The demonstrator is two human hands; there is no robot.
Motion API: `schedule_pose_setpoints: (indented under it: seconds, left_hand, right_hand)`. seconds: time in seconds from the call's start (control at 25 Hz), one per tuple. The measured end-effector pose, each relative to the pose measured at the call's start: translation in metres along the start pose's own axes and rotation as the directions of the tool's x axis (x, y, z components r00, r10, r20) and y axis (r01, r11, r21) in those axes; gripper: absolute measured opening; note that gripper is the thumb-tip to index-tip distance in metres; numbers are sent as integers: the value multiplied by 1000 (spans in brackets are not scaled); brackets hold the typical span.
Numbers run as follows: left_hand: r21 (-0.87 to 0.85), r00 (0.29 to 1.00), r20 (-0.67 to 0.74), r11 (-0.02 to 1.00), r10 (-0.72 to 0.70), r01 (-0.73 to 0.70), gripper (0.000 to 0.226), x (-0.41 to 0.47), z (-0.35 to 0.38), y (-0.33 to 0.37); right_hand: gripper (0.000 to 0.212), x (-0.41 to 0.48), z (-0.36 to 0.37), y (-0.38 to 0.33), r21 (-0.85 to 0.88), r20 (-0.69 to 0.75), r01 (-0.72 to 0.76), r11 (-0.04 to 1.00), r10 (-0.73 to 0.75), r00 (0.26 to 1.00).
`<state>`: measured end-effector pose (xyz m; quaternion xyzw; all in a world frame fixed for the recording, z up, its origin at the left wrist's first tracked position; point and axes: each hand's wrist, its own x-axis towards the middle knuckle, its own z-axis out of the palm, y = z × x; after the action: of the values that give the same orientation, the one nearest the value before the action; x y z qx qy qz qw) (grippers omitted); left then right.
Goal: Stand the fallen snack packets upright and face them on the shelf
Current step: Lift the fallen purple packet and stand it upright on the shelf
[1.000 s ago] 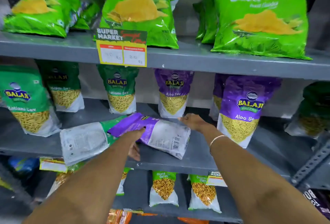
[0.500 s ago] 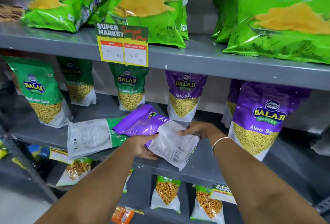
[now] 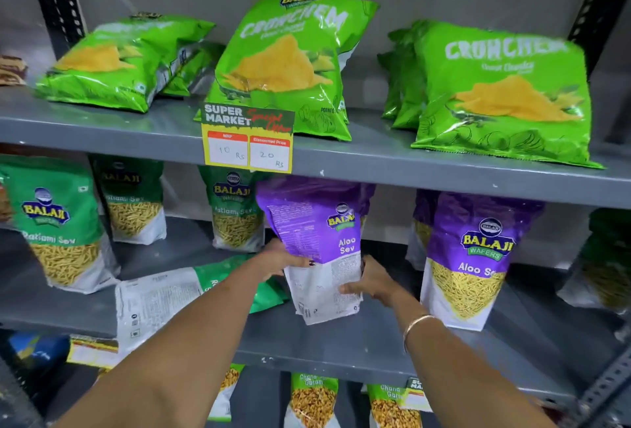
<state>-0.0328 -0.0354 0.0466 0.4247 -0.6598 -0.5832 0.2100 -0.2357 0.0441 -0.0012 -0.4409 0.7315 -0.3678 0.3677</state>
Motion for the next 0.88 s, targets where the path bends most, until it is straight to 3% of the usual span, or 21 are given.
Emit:
schedule_pose_setpoints:
  seconds: [0.16,0.28,0.4,0.52,0.68,0.8,0.88]
  left_hand:
    - [137,996,-31,988,79,-74,26,29,11,-2]
    - [153,995,28,983,99,-102,46,34,11,-8]
    - [201,987,158,980,-29,-3,50,28,9,-8]
    - [251,977,154,962,-146,104,47,23,4,-10]
    - [235,941,246,956,-234,177,36,17,-1,-16]
    - [239,979,170,969,-112,70,62,18,11,-22]
    - [229,995,95,973,-11,-12,87,24,21,-25]
  right_hand:
    - [80,-11,13,15,33,-226,-8,999,15,974]
    - [79,-13,14,16,4,-236,-19,1000,20,972]
    - [77,-8,13,12,-65,-208,-39,997,24,978]
    - [70,-8,12,9,-58,-231,-164,985,147,962]
    - [20,-16,13,-1,120,-96,-278,953,290,952]
    - [24,-25,3,-4,143,77,-252,957,243,967]
    - [42,-32,-5,0,152,181,-201,968,172,968]
